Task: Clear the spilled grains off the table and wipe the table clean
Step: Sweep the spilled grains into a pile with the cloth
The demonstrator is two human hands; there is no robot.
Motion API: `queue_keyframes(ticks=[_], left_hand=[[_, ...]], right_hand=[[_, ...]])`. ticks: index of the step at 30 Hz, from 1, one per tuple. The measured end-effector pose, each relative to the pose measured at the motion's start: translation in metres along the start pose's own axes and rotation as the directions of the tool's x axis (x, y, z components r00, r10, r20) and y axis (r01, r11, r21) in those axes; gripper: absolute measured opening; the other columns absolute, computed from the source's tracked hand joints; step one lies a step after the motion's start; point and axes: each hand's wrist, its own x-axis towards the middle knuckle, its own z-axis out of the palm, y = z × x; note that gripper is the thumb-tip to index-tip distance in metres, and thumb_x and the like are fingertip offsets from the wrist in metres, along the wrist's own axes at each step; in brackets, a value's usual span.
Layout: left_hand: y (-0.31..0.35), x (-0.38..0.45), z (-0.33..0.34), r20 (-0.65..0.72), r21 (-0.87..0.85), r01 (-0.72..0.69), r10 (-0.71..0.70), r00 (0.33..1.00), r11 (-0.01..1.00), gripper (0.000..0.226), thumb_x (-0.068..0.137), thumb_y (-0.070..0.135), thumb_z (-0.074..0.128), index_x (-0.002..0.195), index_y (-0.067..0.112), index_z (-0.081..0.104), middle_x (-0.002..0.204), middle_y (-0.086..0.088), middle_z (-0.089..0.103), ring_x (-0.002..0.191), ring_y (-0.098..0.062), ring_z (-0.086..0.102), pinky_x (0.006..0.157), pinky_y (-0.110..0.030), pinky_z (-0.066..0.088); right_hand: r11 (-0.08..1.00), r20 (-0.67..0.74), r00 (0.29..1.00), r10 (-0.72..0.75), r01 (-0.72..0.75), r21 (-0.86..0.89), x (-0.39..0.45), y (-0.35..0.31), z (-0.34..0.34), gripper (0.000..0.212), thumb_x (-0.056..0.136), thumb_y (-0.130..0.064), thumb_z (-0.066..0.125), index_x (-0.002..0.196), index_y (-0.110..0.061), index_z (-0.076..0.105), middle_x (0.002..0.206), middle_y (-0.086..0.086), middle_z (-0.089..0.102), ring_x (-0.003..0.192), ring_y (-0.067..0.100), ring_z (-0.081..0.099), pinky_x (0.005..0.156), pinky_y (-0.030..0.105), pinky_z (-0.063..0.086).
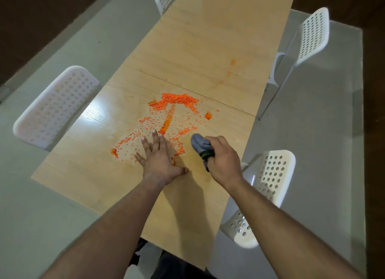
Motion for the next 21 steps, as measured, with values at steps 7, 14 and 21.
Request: queue_keyframes(ticks=[7, 14, 21], left_hand=[[0.017, 0.040, -0.013, -0.008, 0.001, -0.049, 0.050, 0.999, 0.999, 0.160, 0.060, 0.087, 0.078, 0.165, 0.017, -0.021, 0.168, 0.001, -0.039, 0.155, -0.037, -0.032, 0.122, -0.070, -0.007], [0.013, 0.059, -0.018, 0.014, 0.033, -0.074, 0.073, 0.997, 0.997, 0.170, 0.050, 0.091, 0.079, 0.163, 0.015, -0.023, 0.168, -0.002, -0.038, 0.155, -0.036, -0.033, 0.124, -0.065, -0.010], [0.022, 0.076, -0.021, -0.073, -0.012, -0.188, 0.187, 0.980, 0.982, 0.134, 0.083, 0.071, 0.071, 0.165, 0.012, -0.019, 0.170, -0.004, -0.034, 0.156, -0.036, -0.029, 0.126, -0.067, -0.008]], right_hand=[[0.868, -0.243, 0.836, 0.492, -0.493, 0.063, 0.035, 0.018, -0.019, 0.034, 0.103, -0.022, 0.059, 0.130, -0.002, 0.056, 0.125, 0.014, 0.064, 0.110, 0.033, 0.062, 0.081, 0.033, 0.044], [0.889, -0.171, 0.886, 0.430, -0.449, -0.089, 0.082, -0.027, 0.014, 0.042, 0.103, -0.022, 0.059, 0.142, -0.007, 0.051, 0.130, 0.014, 0.055, 0.108, 0.036, 0.064, 0.090, 0.043, 0.053], [0.965, 0.115, 0.959, 0.259, -0.263, 0.016, 0.098, -0.055, 0.022, 0.048, 0.092, -0.004, 0.060, 0.139, -0.010, 0.060, 0.132, 0.010, 0.060, 0.122, 0.031, 0.057, 0.105, 0.039, 0.048]])
